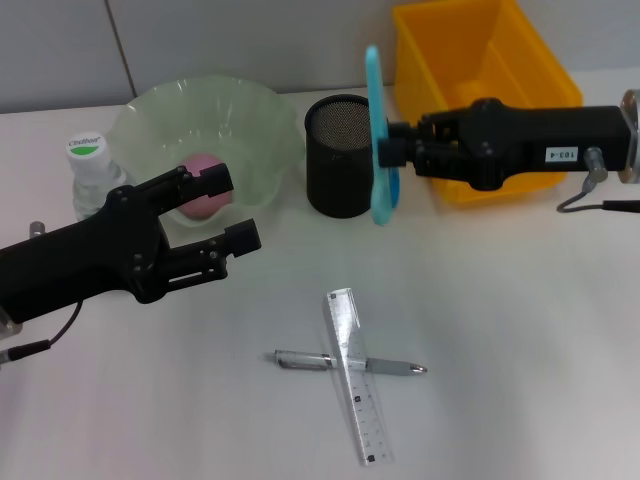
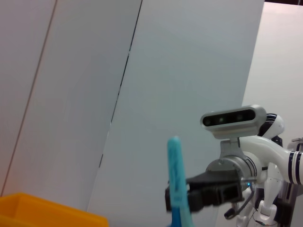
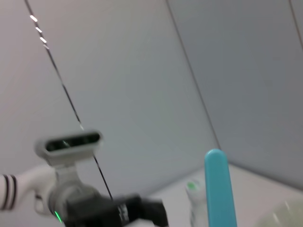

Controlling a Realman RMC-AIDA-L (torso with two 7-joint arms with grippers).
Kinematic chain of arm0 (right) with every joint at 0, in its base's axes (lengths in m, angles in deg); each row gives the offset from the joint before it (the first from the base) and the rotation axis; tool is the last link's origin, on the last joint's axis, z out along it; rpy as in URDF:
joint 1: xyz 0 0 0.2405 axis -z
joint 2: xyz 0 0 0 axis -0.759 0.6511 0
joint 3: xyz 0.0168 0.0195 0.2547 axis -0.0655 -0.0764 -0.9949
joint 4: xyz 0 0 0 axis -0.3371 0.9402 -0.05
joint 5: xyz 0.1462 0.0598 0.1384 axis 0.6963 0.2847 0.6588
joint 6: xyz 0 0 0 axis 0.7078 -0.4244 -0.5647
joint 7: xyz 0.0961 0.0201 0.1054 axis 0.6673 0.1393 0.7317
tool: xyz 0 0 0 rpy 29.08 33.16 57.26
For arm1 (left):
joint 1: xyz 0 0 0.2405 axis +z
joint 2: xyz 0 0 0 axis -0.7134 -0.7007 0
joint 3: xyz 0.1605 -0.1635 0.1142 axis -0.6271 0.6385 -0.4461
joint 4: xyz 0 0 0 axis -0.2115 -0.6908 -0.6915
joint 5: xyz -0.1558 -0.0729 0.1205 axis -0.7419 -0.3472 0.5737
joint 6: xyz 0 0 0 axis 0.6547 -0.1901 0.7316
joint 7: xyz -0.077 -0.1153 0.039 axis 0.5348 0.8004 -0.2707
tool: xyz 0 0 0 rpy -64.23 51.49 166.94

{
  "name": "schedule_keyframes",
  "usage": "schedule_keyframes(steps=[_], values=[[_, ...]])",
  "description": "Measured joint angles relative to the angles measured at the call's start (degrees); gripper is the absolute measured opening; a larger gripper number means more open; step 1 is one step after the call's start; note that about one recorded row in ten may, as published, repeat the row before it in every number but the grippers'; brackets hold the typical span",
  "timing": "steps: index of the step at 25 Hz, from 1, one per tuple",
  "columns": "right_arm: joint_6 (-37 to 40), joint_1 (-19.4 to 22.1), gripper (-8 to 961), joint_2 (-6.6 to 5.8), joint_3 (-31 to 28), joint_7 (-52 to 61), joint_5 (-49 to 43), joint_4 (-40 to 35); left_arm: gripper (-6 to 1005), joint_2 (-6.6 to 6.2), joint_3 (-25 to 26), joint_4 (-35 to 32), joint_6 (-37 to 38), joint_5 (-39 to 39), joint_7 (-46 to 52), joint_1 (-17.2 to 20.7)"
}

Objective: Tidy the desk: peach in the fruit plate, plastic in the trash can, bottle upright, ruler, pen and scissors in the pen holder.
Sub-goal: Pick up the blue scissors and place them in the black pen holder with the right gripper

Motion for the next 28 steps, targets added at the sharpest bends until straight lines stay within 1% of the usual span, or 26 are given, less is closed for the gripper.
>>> schedule_keyframes(steps=[2,3,5,8,12,14,18,19,20,21,22,23,24,25,28], values=[[0.0,-0.8,224,-0.47,-0.2,-3.7,3.3,4.0,834,-0.18,0.0,0.0,-0.1,0.2,0.8,0.0],[0.0,-0.8,224,-0.47,-0.2,-3.7,3.3,4.0,834,-0.18,0.0,0.0,-0.1,0.2,0.8,0.0],[-0.7,-1.0,224,-0.76,-1.4,-9.4,8.4,8.4,834,-0.28,0.0,0.0,-0.2,0.2,1.2,0.3],[-1.1,-1.0,224,-0.77,-1.7,-10.4,8.7,8.5,834,-0.28,0.0,0.0,-0.4,0.1,1.2,0.5],[-4.1,-0.9,224,-0.63,-1.8,-11.8,8.7,7.4,833,-0.14,0.0,0.0,-0.5,0.1,1.2,0.8],[-7.6,-0.2,223,-0.23,-1.5,-14.0,8.3,5.4,833,-0.05,0.0,0.5,-0.6,0.1,1.0,0.9],[-9.9,1.0,223,-0.07,-1.3,-17.8,7.9,2.9,833,-0.03,0.1,1.1,-0.6,-0.1,0.7,0.9],[-11.1,1.7,223,-0.06,-1.3,-20.9,7.6,0.5,833,-0.02,0.1,1.2,-0.7,-0.1,0.7,0.9],[-11.1,1.7,223,-0.06,-1.3,-20.9,7.6,0.5,833,-0.02,0.1,1.2,-0.7,-0.1,0.7,0.9],[-12.5,2.3,223,0.05,-1.2,-23.9,7.1,-2.2,833,-0.02,0.0,1.2,-0.8,-0.1,0.7,0.9],[-12.5,2.3,223,0.05,-1.2,-23.9,7.1,-2.2,833,-0.01,0.0,1.2,-0.9,-0.1,0.6,0.9],[-13.7,2.7,223,0.20,-1.2,-25.9,6.8,-3.9,833,0.00,0.0,1.2,-1.0,-0.1,0.4,1.0],[-15.9,3.5,223,0.71,-1.1,-30.2,6.5,-6.7,833,0.05,0.0,1.3,-1.1,-0.1,-0.2,1.2],[-15.9,3.5,223,0.71,-1.1,-30.2,6.5,-6.7,833,0.05,0.0,1.3,-1.1,-0.1,-0.2,1.2],[-19.4,4.6,223,1.49,-0.4,-38.5,6.1,-10.5,832,0.09,0.0,1.5,-1.8,-0.1,-1.6,1.6]])
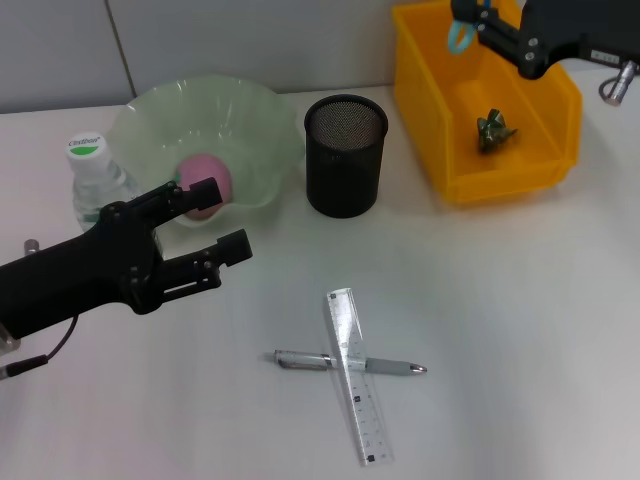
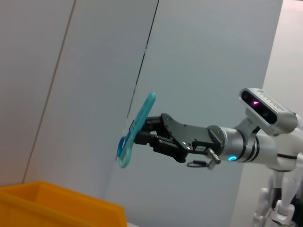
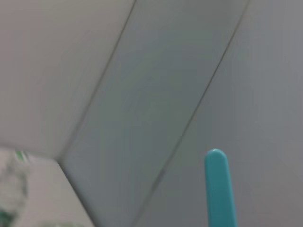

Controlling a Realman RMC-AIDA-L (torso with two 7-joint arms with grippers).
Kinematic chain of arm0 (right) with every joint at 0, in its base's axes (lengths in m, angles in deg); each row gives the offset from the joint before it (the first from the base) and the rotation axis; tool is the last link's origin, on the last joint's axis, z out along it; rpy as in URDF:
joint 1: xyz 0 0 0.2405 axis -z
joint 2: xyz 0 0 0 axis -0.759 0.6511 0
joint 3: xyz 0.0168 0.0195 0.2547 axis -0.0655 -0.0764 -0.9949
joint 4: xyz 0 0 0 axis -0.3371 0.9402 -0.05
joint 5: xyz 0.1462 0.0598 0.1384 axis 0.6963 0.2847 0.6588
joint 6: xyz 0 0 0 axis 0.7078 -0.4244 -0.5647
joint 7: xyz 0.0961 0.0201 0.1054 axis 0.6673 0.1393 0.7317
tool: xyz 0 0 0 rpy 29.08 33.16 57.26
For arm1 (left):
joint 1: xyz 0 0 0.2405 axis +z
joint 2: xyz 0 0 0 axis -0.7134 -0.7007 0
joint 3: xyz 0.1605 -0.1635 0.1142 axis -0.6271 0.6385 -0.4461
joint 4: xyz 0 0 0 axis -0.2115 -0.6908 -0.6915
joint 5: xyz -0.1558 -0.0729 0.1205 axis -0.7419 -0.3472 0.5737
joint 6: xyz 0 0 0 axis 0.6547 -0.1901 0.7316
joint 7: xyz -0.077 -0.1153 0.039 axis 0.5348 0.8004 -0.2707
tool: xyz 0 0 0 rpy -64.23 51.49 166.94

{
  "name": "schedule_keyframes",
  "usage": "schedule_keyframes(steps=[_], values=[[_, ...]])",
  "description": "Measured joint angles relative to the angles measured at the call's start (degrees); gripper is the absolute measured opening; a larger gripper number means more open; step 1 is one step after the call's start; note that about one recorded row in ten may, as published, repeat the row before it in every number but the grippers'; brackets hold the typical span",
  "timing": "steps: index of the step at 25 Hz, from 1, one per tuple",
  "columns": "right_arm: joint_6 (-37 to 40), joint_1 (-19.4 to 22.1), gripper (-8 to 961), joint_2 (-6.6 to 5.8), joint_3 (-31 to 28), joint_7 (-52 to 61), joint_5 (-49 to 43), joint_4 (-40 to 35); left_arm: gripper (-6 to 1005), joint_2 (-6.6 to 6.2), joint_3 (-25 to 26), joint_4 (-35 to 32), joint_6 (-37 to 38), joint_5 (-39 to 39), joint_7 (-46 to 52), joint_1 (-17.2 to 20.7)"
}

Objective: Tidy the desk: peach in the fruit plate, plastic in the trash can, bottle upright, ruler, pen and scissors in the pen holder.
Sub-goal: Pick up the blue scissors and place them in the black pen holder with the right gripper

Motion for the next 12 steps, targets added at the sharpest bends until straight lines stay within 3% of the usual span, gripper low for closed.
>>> schedule_keyframes(steps=[5,7,10,11,12], values=[[-6.1,1.5,223,0.38,4.3,-15.3,0.4,-2.9,832,-0.06,0.4,0.3,-0.3,0.0,-1.9,0.9],[-10.5,2.8,223,0.69,8.5,-26.6,2.6,-3.0,832,-0.07,0.5,0.5,-0.3,0.0,-3.0,1.3],[-14.1,4.1,223,0.76,12.6,-34.0,6.1,-2.8,832,-0.09,0.6,0.5,-0.4,0.0,-3.8,1.6],[-18.0,5.5,223,0.76,17.2,-42.2,10.8,-2.4,832,-0.10,0.6,0.6,-0.4,0.0,-4.3,1.8],[-18.0,5.5,223,0.76,17.2,-42.2,10.8,-2.4,832,-0.10,0.6,0.6,-0.4,0.0,-4.3,1.8]])
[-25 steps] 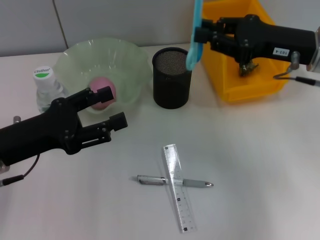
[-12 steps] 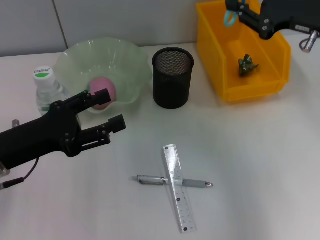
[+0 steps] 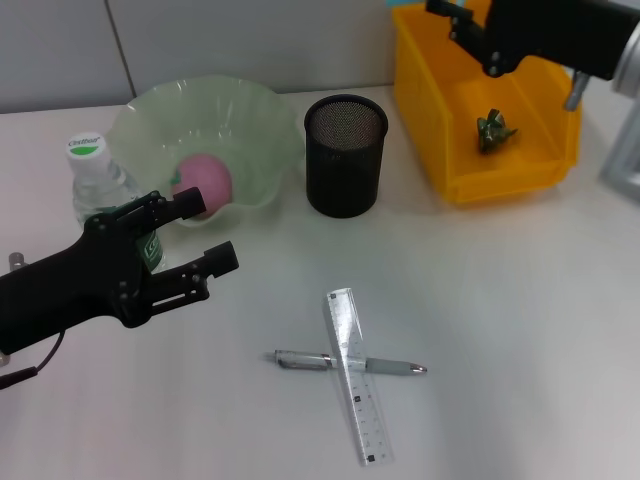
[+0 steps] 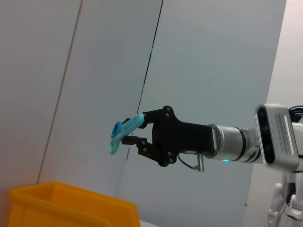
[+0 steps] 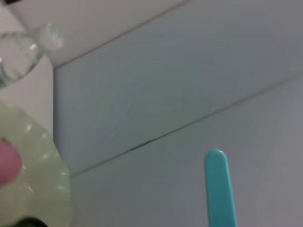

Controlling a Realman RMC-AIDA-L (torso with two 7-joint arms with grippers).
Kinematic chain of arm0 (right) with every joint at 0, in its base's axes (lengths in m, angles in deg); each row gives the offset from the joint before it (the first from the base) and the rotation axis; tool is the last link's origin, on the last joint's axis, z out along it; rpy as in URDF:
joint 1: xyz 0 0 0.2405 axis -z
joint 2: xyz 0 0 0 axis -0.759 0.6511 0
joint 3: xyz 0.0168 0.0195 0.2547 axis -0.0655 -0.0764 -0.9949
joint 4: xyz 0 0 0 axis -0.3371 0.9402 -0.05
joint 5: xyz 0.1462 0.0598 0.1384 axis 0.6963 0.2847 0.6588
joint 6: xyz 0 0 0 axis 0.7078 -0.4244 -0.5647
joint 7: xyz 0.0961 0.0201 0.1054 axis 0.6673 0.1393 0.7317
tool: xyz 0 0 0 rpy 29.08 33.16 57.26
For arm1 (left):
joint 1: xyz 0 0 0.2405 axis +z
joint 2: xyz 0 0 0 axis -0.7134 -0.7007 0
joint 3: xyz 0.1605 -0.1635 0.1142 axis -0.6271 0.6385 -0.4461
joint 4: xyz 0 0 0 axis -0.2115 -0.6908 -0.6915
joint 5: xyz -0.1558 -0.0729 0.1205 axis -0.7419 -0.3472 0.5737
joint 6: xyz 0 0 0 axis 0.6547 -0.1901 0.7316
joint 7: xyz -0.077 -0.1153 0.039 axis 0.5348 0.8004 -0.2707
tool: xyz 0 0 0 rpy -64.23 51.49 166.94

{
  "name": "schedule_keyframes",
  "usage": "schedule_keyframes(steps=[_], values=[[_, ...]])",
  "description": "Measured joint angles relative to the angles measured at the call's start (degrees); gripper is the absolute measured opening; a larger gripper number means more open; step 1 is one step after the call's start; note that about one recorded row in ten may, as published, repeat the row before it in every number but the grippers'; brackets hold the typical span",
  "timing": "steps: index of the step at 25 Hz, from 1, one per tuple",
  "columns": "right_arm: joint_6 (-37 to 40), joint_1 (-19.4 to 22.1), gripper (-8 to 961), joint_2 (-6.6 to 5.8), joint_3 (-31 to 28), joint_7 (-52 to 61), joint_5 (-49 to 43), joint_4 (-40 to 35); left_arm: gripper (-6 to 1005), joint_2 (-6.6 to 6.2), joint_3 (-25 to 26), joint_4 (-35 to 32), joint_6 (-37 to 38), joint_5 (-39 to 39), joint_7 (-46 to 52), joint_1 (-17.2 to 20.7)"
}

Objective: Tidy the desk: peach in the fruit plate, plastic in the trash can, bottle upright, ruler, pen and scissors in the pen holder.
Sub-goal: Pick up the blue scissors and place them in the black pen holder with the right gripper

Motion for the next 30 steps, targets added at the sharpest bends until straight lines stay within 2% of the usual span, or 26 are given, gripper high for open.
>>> schedule_keyframes(steps=[1,3,4,5,6,7,9,11,12,14,15,18,19,24,30], values=[[-3.3,1.0,223,0.00,3.8,-8.6,4.2,0.4,832,0.00,0.0,0.0,0.0,0.0,-0.4,0.1],[-4.7,1.5,223,0.00,5.6,-12.7,6.3,0.8,832,0.03,0.0,0.3,-0.1,0.0,-0.9,0.1],[-7.1,2.3,223,0.00,8.6,-21.8,10.7,1.7,831,0.03,0.0,0.7,-0.1,0.0,-1.1,0.2],[-7.1,2.3,223,0.00,8.6,-21.8,10.7,1.7,831,0.03,0.0,0.7,-0.1,0.0,-1.1,0.2],[-9.0,2.8,223,0.00,10.7,-29.9,14.2,3.0,831,0.03,0.0,0.8,-0.1,0.0,-1.2,0.2],[-9.0,2.8,223,0.00,10.7,-29.9,14.2,3.0,831,0.03,0.0,0.8,-0.1,0.0,-1.2,0.2],[-11.5,3.3,223,-0.01,13.2,-43.5,20.5,5.7,831,0.04,-0.1,0.8,-0.1,0.0,-1.2,0.2],[-11.9,3.2,223,-0.06,14.1,-51.2,24.9,7.9,831,0.05,-0.2,0.9,-0.1,0.0,-1.2,0.2],[-11.9,3.2,223,-0.06,14.1,-51.2,24.9,7.9,831,0.05,-0.2,0.9,-0.1,0.0,-1.2,0.2],[-11.9,2.3,223,-0.18,14.7,-62.4,31.1,11.8,831,0.07,-0.3,1.1,-0.1,0.0,-1.4,0.3],[-11.9,2.3,223,-0.18,14.7,-62.4,31.1,11.8,831,0.08,-0.3,1.5,-0.1,0.0,-1.7,0.3],[-11.3,1.0,224,-0.19,15.0,-72.6,36.4,16.1,831,0.08,-0.2,2.2,-0.1,0.0,-2.3,0.3],[-9.9,0.2,226,-0.17,15.1,-79.5,40.3,19.4,831,0.08,-0.1,2.6,-0.1,0.0,-2.5,0.3],[-6.2,-1.1,237,-0.18,15.5,-90.1,42.8,25.2,830,0.08,0.0,3.0,-0.1,0.0,-2.8,0.3],[-6.4,-2.9,250,-0.09,15.7,-97.3,42.9,29.6,830,0.09,0.0,3.1,-0.3,0.0,-3.1,0.3]])
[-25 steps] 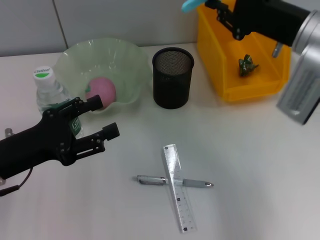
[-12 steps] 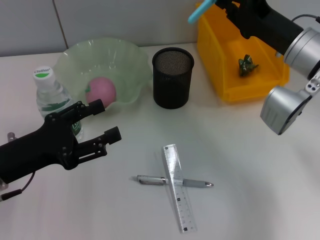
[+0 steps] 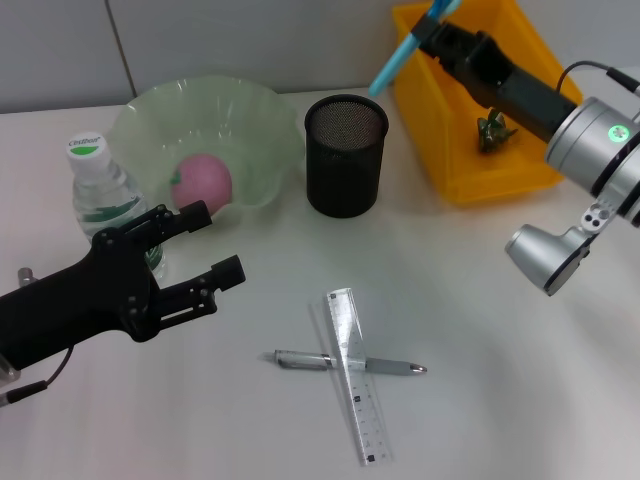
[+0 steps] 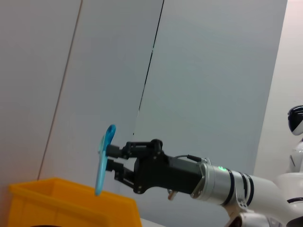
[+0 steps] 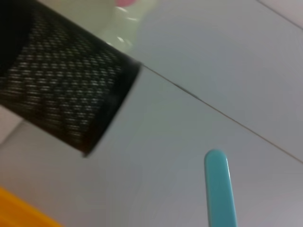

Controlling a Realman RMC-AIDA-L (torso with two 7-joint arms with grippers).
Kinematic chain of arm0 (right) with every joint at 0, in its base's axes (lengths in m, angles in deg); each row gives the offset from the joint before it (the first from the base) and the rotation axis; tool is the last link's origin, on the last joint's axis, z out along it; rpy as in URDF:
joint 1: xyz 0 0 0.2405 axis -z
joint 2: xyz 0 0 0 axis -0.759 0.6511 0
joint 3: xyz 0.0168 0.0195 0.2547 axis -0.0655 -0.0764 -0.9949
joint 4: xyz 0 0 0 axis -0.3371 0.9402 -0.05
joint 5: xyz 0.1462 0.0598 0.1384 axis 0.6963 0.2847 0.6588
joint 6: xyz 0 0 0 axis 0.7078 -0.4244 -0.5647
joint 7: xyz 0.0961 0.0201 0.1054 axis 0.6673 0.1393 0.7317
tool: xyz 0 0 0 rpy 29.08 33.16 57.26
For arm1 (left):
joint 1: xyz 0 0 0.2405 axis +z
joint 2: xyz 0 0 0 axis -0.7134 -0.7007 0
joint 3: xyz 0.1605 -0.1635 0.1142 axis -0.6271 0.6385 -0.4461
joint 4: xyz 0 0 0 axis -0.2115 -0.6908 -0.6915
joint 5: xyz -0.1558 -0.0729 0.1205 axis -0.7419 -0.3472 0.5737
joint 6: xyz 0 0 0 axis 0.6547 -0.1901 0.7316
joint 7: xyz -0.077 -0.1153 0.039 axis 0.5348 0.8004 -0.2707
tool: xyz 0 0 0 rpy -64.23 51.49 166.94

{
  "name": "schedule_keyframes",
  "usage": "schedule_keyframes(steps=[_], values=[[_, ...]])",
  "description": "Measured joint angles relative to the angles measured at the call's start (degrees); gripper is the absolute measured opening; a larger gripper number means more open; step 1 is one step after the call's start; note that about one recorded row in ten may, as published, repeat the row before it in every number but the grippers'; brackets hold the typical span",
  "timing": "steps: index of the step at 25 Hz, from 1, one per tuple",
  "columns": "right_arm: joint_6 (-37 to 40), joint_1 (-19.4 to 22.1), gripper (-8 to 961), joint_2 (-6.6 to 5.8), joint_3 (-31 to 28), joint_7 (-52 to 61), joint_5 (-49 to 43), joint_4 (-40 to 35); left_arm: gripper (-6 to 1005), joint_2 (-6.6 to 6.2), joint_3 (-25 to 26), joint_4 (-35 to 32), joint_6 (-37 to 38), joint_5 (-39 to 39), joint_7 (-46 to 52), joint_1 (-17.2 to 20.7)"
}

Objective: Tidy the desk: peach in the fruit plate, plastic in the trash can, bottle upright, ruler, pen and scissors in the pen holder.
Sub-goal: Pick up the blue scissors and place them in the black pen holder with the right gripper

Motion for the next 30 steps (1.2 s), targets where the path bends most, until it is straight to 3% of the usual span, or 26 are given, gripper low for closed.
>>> schedule_keyframes(steps=[19,30], values=[[-2.5,-6.6,291,-0.39,0.2,-25.3,-0.2,7.8,827,0.07,-0.2,1.5,-0.3,-0.1,-1.2,-0.4],[-3.4,-7.3,315,-0.15,2.4,-26.7,0.1,9.3,823,0.07,-0.2,2.2,-0.2,-0.1,-2.6,-0.1]])
